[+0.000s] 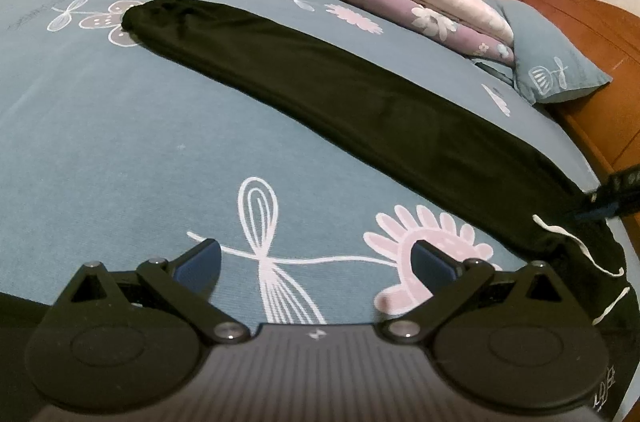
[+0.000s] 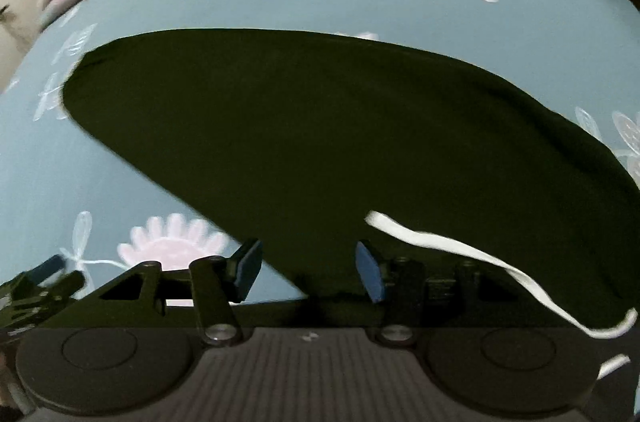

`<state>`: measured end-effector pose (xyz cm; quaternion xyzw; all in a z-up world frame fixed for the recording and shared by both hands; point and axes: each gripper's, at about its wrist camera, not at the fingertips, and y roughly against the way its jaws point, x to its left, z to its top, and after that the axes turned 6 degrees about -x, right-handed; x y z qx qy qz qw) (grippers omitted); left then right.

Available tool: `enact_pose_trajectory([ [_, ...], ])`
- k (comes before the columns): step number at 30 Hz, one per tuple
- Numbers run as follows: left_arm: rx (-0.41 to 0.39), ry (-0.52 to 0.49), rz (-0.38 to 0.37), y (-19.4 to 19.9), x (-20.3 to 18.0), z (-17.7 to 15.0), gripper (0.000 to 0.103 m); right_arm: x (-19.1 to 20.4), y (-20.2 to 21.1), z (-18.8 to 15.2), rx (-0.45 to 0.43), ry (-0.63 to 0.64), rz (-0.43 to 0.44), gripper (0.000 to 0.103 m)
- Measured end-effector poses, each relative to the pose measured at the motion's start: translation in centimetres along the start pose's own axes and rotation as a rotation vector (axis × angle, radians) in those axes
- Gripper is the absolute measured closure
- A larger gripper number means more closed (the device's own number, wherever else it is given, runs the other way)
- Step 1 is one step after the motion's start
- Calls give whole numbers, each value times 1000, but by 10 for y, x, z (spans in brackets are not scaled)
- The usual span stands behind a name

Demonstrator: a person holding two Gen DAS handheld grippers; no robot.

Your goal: Fold clothes

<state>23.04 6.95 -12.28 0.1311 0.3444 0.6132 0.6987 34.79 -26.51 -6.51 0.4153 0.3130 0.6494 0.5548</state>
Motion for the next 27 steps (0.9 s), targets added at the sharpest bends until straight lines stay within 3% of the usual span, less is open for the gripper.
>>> enact_pose_trajectory([
  [4, 1, -5, 0, -1, -1, -1, 3, -11, -32, -8, 49, -56, 21, 44],
  [7, 8, -5, 4, -3, -1, -1, 3, -6, -47, -14, 63, -43, 3, 35],
  [10, 8, -5, 4, -3, -1, -1, 3, 0, -31, -4, 67, -10, 0, 35],
  [14, 7, 0, 1, -3, -1, -1, 3, 0, -3, 10, -30, -17, 9, 35],
  [19, 7, -1, 4, -3, -1, -1, 3, -6, -27, 3, 31, -51, 24, 35],
  [22, 5, 3, 4, -3, -1, -2, 3, 2, -47, -11, 38, -28, 10, 30],
  [27, 8, 2, 3, -4, -1, -2, 3, 3, -25, -4, 12, -16, 16, 30],
])
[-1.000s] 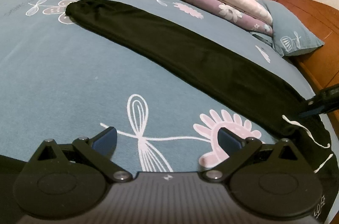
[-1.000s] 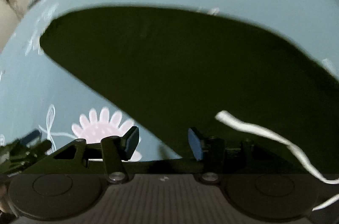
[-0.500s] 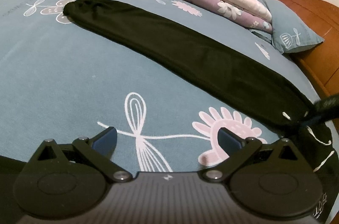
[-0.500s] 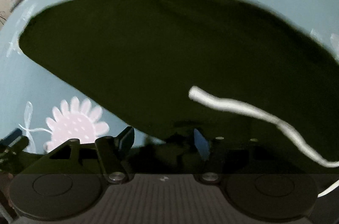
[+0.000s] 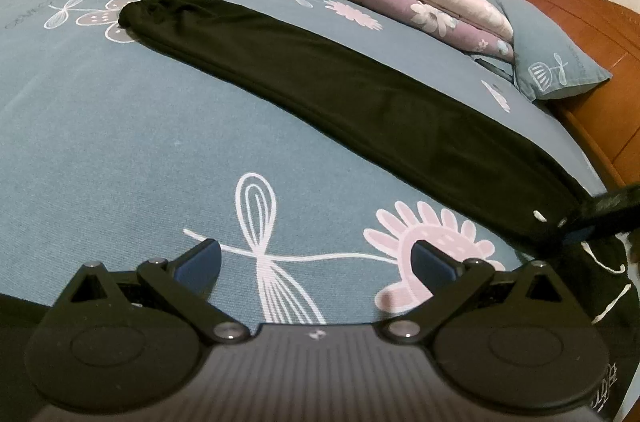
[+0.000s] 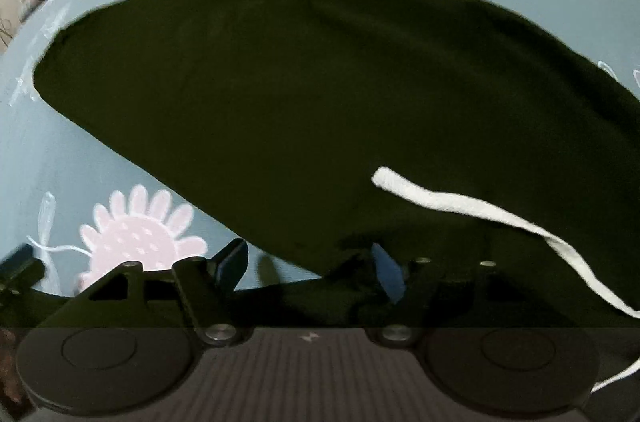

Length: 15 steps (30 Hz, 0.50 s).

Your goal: Fold clothes

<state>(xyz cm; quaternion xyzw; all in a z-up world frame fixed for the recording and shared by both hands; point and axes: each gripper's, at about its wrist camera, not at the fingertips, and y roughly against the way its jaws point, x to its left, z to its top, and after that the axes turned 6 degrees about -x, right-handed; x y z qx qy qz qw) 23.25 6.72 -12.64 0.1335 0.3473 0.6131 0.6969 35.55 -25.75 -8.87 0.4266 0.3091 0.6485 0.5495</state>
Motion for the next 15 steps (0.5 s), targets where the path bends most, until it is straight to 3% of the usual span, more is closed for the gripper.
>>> enact_pose_trajectory([
  [5, -3, -5, -2, 1, -1, 0, 3, -16, 50, 3, -128, 47, -52, 30],
  [11, 6, -12, -30, -1, -4, -3, 3, -42, 88, 16, -348, 282, -264, 31],
  [15, 13, -34, -63, -1, -8, -6, 3, -65, 79, 45, -344, 338, -301, 32],
])
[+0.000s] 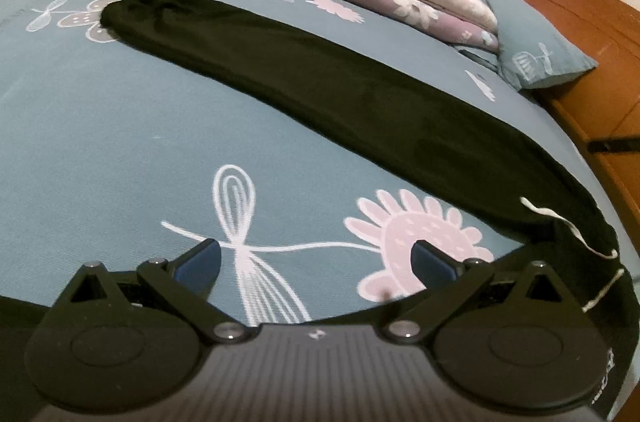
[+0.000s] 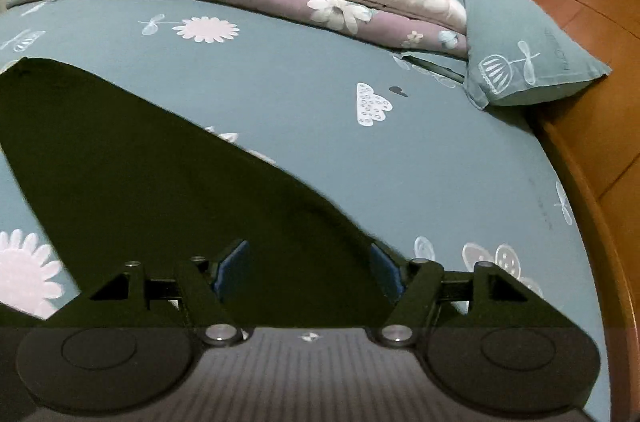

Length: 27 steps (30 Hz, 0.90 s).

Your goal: Fold clothes

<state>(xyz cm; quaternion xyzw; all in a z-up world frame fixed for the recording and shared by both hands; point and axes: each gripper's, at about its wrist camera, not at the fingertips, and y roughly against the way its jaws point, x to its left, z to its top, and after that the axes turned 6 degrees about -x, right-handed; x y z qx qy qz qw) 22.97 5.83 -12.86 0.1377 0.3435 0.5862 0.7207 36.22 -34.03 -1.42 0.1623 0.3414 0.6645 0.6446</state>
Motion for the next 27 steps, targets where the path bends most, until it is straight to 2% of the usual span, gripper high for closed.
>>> enact_pose_trajectory([
  [4, 8, -5, -130, -1, -2, -2, 3, -7, -42, 14, -9, 84, 46, 32],
  [8, 11, -44, -150, -9, -7, -8, 3, -13, -91, 17, 51, 143, 115, 32],
  [13, -4, -78, -163, -11, -10, -11, 3, -11, -133, 12, 124, 245, 139, 33],
  [15, -6, -87, -163, -11, -11, -11, 2, -12, -142, 8, 159, 255, 161, 45],
  [17, -8, -95, -168, -11, -10, -12, 1, -11, -145, 5, 190, 236, 209, 89],
  [23, -13, -105, -165, -11, -12, -13, 1, -5, -143, 8, 120, 242, 98, 93],
  [27, -14, -100, -168, -12, -11, -13, 1, -2, -148, 7, 119, 221, 44, 93],
])
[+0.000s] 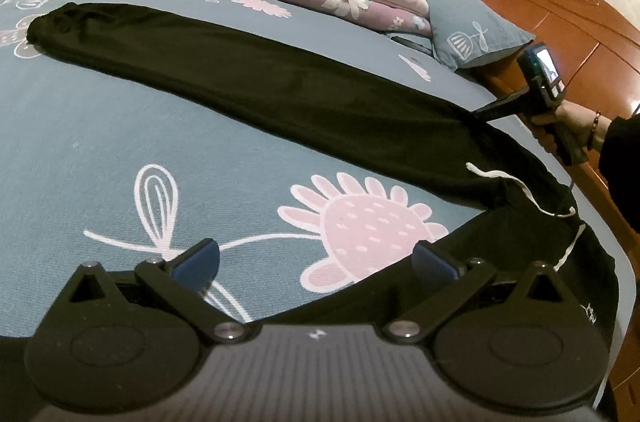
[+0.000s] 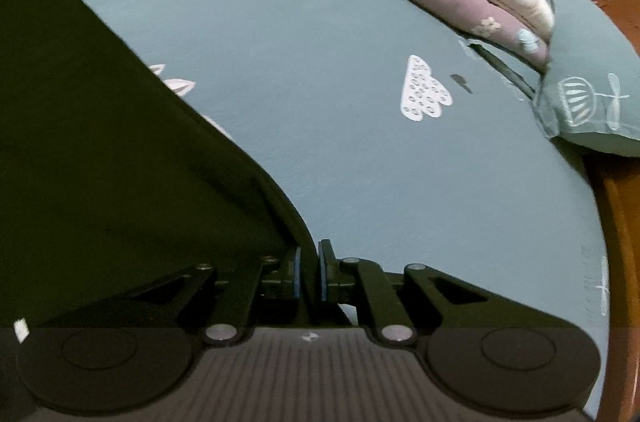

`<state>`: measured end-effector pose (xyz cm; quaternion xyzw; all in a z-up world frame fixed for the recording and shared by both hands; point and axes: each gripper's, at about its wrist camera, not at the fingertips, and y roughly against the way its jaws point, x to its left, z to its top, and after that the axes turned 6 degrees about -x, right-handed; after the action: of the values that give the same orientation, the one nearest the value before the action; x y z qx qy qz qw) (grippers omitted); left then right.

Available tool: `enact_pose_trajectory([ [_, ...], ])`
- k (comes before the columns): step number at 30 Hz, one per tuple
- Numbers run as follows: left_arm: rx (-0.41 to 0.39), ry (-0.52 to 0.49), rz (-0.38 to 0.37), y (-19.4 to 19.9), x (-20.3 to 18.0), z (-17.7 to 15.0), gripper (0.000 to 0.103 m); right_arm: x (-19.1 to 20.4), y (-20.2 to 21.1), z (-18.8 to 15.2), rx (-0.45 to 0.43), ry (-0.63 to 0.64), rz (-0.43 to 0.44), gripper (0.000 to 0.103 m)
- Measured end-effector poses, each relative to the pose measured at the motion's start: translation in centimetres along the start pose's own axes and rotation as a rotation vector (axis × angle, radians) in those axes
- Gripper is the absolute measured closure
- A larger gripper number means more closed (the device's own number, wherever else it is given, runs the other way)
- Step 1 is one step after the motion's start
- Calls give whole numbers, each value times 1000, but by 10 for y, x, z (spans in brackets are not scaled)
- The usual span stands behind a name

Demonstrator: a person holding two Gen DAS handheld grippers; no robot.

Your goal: Fold clothes

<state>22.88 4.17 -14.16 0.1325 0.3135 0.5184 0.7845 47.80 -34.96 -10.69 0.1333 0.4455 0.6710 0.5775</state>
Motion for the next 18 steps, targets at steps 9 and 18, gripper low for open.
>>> enact_pose_trajectory([
  [9, 2, 2, 2, 0, 0, 0, 1, 10, 36, 14, -70, -19, -32, 73],
  [18, 0, 9, 0, 1, 0, -1, 1, 84, 39, 58, -122, -21, 287, 68],
])
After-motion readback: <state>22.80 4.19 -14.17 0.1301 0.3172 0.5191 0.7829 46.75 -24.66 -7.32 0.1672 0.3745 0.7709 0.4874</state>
